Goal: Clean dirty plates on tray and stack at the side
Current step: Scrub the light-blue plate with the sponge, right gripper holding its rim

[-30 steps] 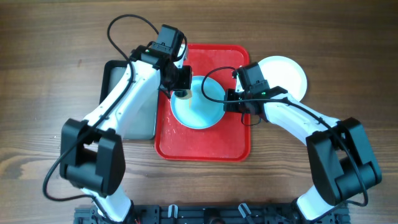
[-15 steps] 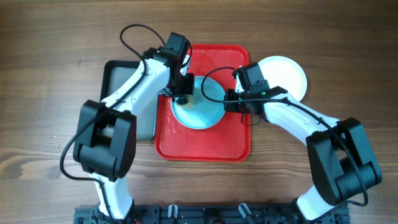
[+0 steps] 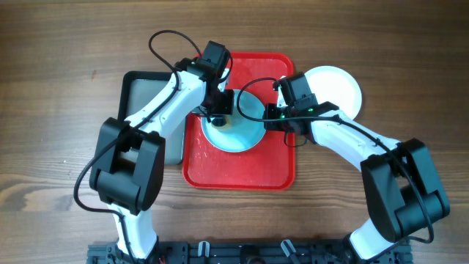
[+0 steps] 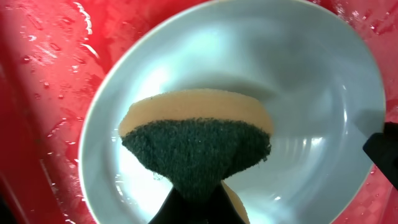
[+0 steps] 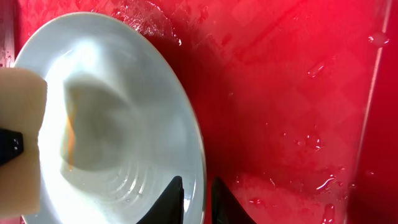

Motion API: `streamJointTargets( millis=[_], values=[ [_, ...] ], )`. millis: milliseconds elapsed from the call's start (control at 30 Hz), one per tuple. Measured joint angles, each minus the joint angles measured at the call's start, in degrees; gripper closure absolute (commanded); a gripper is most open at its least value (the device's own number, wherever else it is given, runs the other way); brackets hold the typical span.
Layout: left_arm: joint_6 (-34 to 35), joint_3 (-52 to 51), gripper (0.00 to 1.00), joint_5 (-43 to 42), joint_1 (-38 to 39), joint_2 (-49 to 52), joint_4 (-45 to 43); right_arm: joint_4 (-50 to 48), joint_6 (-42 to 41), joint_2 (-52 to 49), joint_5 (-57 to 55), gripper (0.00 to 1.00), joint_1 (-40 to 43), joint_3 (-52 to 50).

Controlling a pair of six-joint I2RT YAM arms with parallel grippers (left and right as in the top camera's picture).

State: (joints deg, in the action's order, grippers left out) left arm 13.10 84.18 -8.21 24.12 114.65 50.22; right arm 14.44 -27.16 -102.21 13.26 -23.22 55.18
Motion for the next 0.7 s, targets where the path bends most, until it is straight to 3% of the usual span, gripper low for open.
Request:
streamJointTargets(
  millis=[200, 300, 700],
  values=[
    [0.2, -0.2, 0.96, 2.1, 0.4, 0.0, -0.6, 0.0, 0.0, 0.0, -0.2, 0.84, 0.0, 0.0],
    [0.2, -0.5, 0.96, 3.6, 0.4, 0.0, -1.0, -0.6, 0.0, -1.0, -0.2, 0.96, 0.0, 0.0],
    [1.1, -0.6, 0.96, 6.9, 0.4, 0.0, -0.3, -0.8, 0.0, -2.0, -0.2, 0.96, 0.0, 0.0]
  ],
)
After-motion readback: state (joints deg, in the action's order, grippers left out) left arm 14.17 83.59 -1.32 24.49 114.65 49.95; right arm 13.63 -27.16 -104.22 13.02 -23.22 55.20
